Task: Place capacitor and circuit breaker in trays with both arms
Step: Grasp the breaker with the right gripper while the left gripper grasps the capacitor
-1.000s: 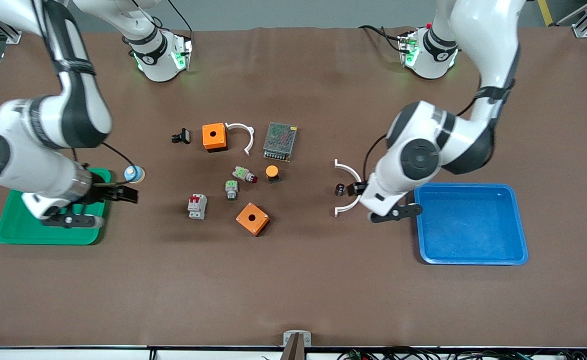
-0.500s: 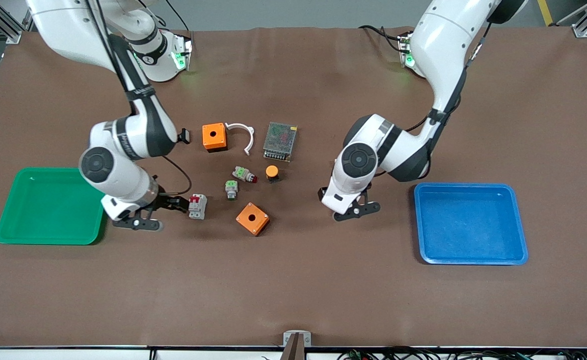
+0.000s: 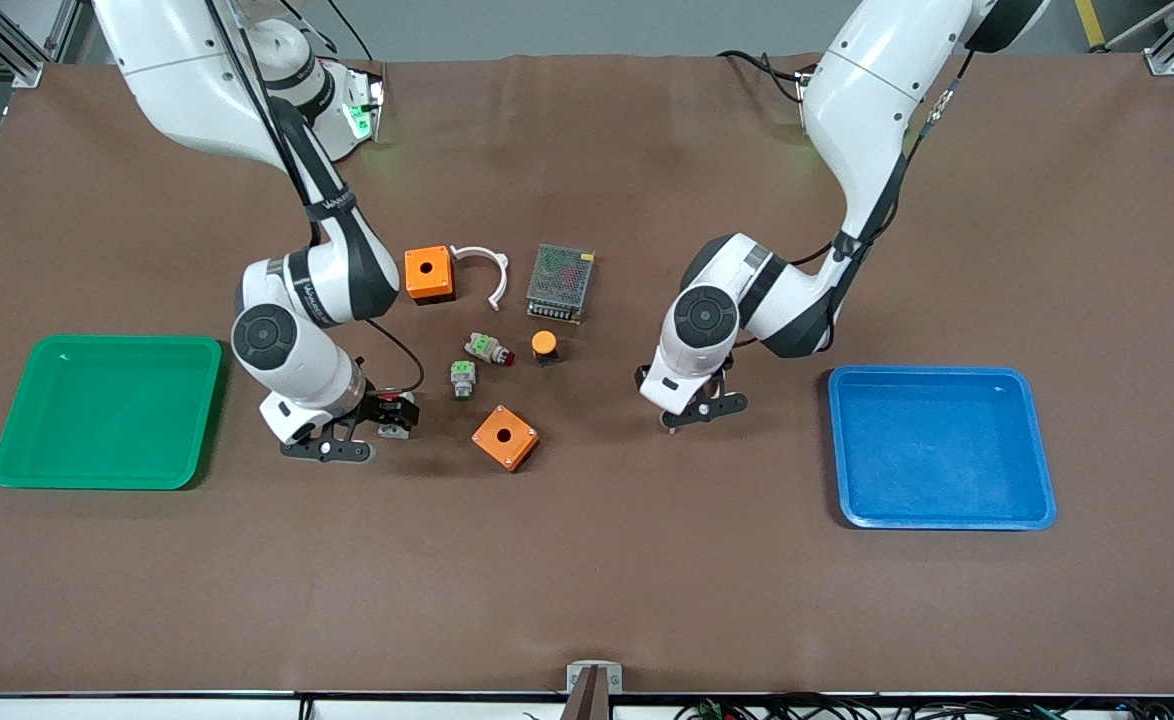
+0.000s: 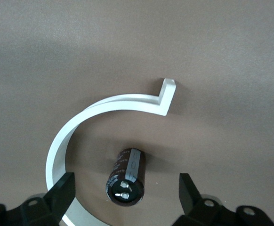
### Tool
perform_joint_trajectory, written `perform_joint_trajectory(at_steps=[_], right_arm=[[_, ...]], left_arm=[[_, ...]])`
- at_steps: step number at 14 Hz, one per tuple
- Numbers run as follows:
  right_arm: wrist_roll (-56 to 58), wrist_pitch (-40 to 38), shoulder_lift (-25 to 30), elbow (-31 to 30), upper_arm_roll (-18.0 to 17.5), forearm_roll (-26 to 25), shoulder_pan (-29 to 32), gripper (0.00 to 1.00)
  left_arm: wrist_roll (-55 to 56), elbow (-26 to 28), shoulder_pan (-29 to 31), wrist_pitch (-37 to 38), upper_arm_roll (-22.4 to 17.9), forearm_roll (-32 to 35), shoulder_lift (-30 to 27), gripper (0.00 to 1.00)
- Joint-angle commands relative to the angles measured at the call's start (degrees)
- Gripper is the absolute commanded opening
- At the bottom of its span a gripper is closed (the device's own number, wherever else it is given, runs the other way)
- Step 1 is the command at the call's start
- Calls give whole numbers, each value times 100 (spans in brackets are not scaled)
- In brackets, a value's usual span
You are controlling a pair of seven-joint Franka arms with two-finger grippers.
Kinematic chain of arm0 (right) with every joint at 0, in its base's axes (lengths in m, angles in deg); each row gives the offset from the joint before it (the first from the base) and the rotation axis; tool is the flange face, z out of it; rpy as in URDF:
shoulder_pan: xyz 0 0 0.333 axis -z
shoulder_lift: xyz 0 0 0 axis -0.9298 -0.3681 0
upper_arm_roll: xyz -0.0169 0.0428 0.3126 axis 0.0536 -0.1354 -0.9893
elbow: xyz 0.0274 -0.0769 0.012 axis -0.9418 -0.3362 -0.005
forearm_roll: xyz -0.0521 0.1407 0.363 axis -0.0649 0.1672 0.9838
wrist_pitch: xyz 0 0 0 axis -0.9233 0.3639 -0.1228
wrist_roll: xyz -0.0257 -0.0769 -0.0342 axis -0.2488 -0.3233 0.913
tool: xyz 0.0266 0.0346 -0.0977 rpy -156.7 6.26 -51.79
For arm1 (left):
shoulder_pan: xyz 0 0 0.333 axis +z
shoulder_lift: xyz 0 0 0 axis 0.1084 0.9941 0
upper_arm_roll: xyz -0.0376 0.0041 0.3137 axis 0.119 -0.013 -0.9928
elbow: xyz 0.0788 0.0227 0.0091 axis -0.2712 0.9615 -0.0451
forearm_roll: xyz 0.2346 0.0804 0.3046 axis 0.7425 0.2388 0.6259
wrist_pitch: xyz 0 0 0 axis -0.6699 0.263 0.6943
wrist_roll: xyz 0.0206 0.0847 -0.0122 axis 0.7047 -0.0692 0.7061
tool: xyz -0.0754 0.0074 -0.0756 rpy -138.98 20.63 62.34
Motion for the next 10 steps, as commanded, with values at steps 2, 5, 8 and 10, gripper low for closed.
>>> perform_joint_trajectory(at_steps=[2,5,8,10], right_arm=[[-54,358,-120,-220,57,90,-105,100],[-54,367,-138,-308,57,82,-105,100],[-54,341,-129,-387,57,82,-105,90],[-54,341,-120,-448,57,82,-131,75]], left_arm=[[156,176,-22,-72,-9,122,-213,74],[173,185,-65,-72,-9,122,-213,58],[253,211,-74,-72,-9,122,-213,45],[253,264,-83,-72,-9,122,-212,36]])
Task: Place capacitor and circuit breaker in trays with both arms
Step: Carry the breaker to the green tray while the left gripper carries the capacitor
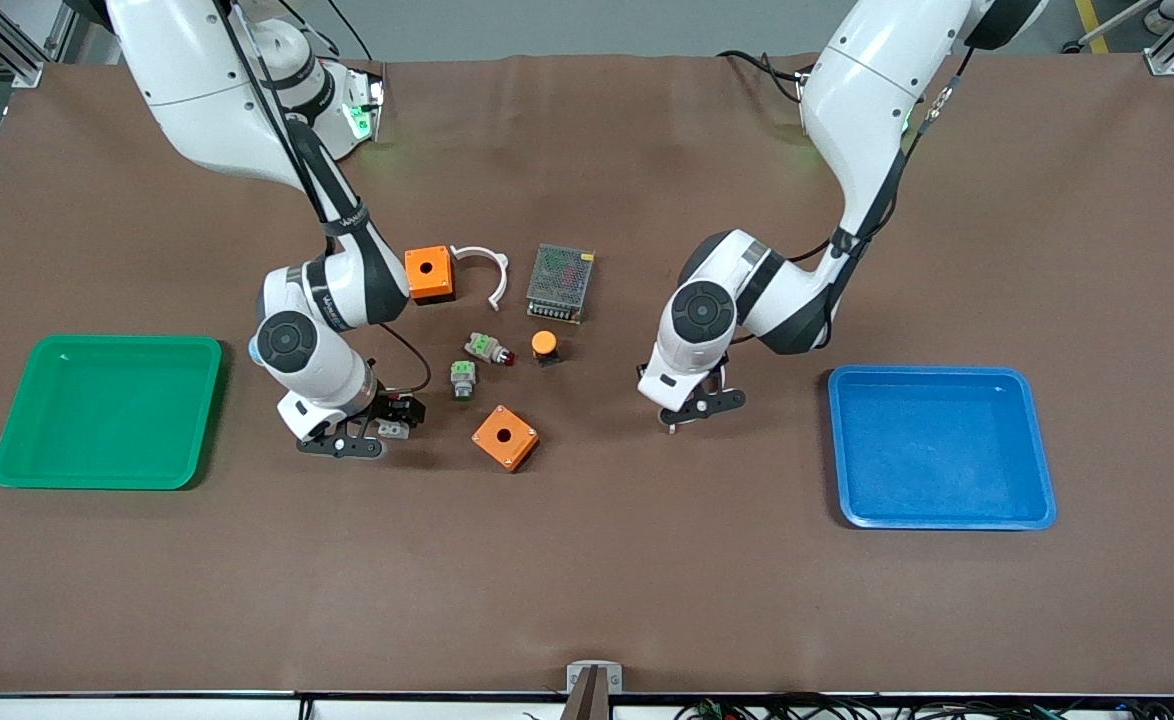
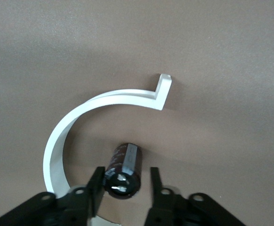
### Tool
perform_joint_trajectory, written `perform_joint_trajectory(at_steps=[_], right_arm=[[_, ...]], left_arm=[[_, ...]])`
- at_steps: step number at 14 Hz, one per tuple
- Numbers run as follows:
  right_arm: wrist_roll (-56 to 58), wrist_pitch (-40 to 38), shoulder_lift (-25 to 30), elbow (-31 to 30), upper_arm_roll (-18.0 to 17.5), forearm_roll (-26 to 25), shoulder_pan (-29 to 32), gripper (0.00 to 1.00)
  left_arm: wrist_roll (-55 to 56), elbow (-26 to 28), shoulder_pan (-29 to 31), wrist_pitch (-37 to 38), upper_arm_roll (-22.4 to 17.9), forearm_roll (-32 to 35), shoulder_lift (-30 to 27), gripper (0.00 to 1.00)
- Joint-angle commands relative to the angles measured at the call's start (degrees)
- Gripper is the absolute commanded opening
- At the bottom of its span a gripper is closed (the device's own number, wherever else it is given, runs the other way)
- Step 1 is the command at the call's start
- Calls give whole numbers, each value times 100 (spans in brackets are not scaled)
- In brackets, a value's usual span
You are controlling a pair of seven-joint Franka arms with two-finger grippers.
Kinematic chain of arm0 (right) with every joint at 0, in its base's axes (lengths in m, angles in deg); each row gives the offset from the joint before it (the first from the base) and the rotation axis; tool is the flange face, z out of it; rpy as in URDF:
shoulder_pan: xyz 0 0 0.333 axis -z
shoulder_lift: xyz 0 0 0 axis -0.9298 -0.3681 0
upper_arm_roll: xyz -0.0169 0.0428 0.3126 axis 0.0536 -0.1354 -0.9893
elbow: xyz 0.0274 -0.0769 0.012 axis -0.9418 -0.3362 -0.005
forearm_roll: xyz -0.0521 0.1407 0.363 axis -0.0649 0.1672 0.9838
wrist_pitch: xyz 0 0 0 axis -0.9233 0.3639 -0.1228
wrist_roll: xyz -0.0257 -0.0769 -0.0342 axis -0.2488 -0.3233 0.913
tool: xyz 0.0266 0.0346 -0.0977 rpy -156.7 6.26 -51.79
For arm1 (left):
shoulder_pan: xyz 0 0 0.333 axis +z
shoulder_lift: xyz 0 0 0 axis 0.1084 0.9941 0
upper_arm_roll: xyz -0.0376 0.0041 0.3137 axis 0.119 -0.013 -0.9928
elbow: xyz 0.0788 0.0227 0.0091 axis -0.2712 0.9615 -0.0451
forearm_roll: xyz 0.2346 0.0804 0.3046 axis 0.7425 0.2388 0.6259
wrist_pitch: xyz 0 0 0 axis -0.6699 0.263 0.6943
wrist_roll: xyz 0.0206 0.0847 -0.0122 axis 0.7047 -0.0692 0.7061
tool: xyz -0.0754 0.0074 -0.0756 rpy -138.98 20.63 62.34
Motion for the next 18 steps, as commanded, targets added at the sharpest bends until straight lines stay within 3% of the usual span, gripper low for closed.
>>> perform_joint_trajectory(at_steps=[1,2,3,4,5,8,11,13,18], right_arm=[[-53,43,66,-146,57,90,-114,66],[-53,26,66,-137,57,82,-114,55],[-53,-9,75,-128,57,82,-114,37],[-71,-18,84,-111,57,90,-96,9],[-149,-19,92,-76,57,82,-61,0],[-71,-534,276,257,83,73,271,0],[725,-1432,601,583,101,11,1174,0],[1498,-1477,681,584,101,11,1869,0],[2977,-1337,611,575,109,-24,3154,0]], left_arm=[[164,242,-46,-67,-22,121,-168,31],[164,268,-46,-67,-22,121,-176,27],[173,277,-38,-67,-22,121,-185,24],[173,277,-29,-58,-22,121,-211,21],[173,277,-11,-41,-22,121,-238,19],[94,233,120,29,-22,34,-571,17],[-457,102,488,686,-5,-10,-975,17],[-1169,66,822,1161,-22,-343,-1239,17],[-2558,84,1903,1893,-31,-283,-1539,17]])
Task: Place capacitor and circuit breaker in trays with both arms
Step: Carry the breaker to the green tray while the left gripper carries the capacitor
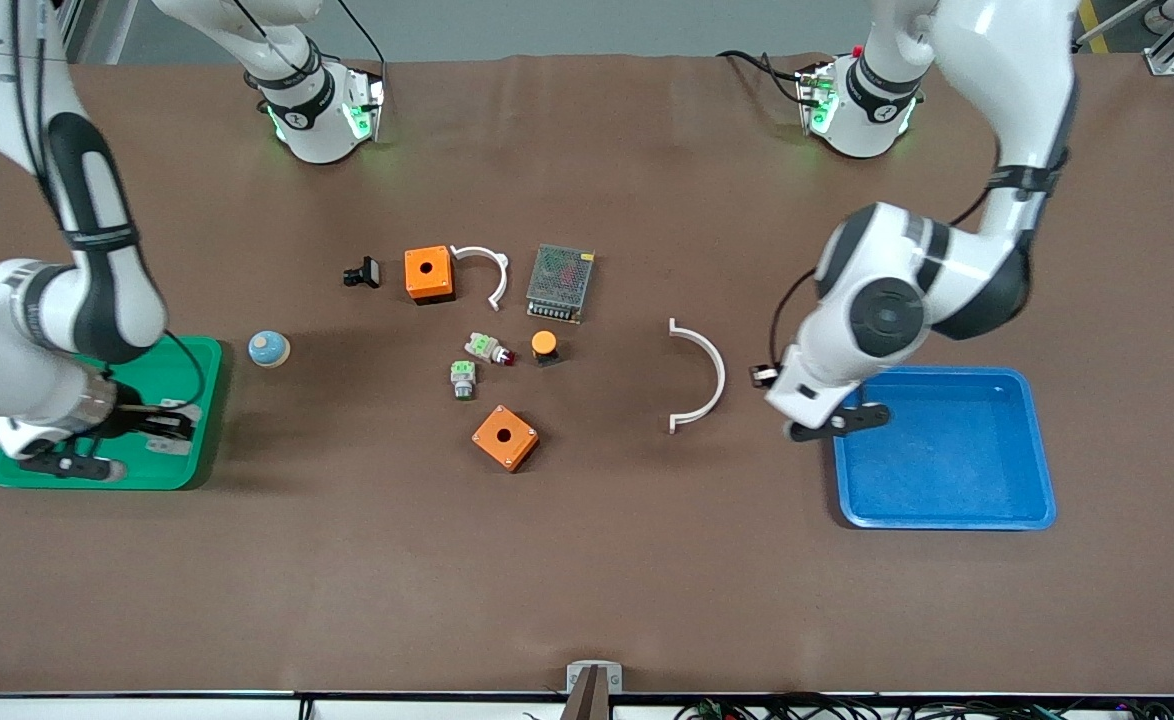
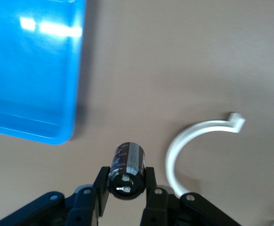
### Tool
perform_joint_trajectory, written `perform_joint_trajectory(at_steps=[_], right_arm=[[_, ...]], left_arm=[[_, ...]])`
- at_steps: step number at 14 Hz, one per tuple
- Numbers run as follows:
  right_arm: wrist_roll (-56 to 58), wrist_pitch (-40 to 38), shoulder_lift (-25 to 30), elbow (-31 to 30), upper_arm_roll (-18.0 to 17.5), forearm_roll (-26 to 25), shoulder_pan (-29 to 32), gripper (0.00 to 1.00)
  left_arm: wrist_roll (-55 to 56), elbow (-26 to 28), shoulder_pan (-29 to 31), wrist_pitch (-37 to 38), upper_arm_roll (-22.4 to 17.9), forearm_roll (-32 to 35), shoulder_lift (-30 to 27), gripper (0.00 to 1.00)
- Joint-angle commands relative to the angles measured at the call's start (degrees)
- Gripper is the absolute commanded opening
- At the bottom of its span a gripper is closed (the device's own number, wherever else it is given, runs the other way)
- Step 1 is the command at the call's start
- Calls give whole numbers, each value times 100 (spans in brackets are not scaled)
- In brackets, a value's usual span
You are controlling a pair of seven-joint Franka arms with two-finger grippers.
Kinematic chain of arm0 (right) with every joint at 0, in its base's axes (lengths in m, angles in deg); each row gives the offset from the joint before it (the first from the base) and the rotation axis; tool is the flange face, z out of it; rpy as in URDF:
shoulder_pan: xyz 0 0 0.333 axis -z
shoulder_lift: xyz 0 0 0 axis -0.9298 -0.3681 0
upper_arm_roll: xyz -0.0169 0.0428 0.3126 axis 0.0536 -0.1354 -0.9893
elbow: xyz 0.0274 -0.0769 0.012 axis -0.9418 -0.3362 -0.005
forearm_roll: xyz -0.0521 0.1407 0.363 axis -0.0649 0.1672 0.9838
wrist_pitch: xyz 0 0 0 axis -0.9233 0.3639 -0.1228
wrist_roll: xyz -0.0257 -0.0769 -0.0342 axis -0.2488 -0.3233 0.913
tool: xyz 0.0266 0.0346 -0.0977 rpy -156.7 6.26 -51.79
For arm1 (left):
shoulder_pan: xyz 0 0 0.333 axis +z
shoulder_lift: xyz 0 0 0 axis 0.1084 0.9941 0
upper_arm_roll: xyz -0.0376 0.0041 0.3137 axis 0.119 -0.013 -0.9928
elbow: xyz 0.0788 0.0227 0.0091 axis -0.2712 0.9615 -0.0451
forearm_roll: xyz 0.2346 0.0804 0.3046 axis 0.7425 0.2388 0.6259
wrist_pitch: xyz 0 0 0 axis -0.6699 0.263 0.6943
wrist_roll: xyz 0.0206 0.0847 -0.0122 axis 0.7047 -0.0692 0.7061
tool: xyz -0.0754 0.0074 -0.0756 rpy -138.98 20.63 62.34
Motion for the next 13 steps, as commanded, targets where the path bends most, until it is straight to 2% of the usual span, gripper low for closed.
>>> perform_joint_trajectory(at_steps=[1,4,6,9,13], right_arm=[[446,149,-3,-53,-136,-65,421,0],[929,483,-213,-44,-136,-109,904,0],[1159,737,-432,-44,-136,-109,1037,0],[1484,993,-688,-44,-136,-109,1107,0],[1643,993,-794,-44,-136,-109,1169,1]], left_arm=[[-693,97,549,116,22,-25,-104,17],[-1370,106,1121,46,4,19,-25,17],[-1530,88,1428,-112,4,299,97,17],[-1652,80,1780,-647,4,634,413,17],[-1688,71,1904,-1579,-14,748,967,17]])
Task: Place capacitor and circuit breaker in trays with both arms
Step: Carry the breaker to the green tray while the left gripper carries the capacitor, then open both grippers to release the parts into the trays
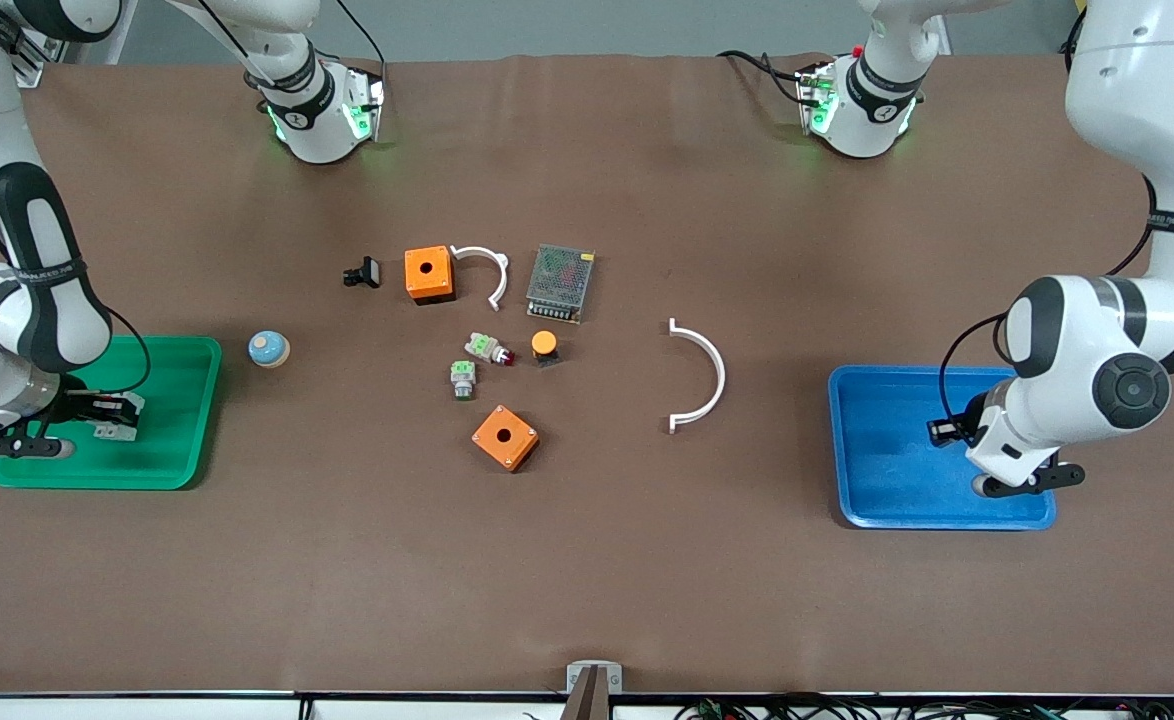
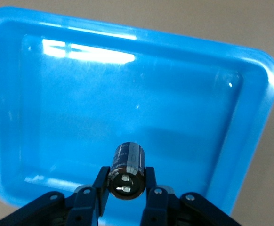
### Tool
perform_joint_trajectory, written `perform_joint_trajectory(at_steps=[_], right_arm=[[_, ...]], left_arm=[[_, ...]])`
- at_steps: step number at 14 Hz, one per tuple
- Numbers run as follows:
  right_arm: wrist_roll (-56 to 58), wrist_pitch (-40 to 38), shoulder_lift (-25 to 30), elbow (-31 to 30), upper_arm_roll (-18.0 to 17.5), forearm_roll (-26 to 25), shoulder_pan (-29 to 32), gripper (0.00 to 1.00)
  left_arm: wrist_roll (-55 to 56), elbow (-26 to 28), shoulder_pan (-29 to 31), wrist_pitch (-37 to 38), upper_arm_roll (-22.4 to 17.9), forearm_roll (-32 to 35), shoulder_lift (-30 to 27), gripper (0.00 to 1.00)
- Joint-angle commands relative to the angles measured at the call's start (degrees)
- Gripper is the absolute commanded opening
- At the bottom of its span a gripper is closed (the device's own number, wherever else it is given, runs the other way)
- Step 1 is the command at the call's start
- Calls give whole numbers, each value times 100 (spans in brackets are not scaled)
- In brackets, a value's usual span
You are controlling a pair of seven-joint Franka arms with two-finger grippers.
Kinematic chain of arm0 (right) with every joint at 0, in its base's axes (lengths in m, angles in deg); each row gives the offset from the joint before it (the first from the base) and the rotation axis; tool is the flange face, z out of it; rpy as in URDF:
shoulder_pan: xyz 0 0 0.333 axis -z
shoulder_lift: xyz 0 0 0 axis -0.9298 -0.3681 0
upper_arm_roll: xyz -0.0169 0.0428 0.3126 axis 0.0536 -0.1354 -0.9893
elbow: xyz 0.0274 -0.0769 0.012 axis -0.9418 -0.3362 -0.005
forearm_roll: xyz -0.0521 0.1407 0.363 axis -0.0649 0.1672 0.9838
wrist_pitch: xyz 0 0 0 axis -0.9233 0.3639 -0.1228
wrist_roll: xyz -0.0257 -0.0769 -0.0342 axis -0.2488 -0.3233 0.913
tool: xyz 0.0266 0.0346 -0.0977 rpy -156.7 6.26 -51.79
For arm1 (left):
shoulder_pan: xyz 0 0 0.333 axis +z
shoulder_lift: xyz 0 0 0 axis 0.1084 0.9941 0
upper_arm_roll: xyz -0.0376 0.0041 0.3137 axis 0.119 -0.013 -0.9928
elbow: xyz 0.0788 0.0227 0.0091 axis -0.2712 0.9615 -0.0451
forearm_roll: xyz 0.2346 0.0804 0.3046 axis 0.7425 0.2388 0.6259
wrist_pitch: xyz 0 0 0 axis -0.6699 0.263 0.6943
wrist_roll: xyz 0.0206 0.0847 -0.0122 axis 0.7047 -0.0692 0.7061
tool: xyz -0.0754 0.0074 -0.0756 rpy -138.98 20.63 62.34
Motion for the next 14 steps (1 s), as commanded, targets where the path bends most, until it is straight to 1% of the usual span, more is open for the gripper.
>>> perform_joint_trajectory(at_steps=[1,6,7,8,9,10,12,14], right_arm=[[94,-14,18,42,-121,-81,175,1],[77,-5,18,42,-121,-64,298,5],[77,4,18,42,-121,-64,299,12],[77,-5,18,42,-121,-64,307,61],[77,-22,18,42,-121,-64,325,98],[77,-40,27,60,-129,-64,325,100],[59,-93,44,138,-129,-64,281,100],[51,-390,176,287,-138,-73,229,100]], left_arm=[[-9,-31,16,-483,23,153,290,17],[-26,-5,139,-598,14,153,467,19],[-27,-5,148,-598,14,153,467,20],[-18,-5,148,-598,14,153,476,22],[-18,-13,148,-598,14,153,484,24],[-18,-13,148,-598,14,153,493,25],[-18,-5,148,-598,14,144,493,28],[-18,4,148,-598,14,144,493,28]])
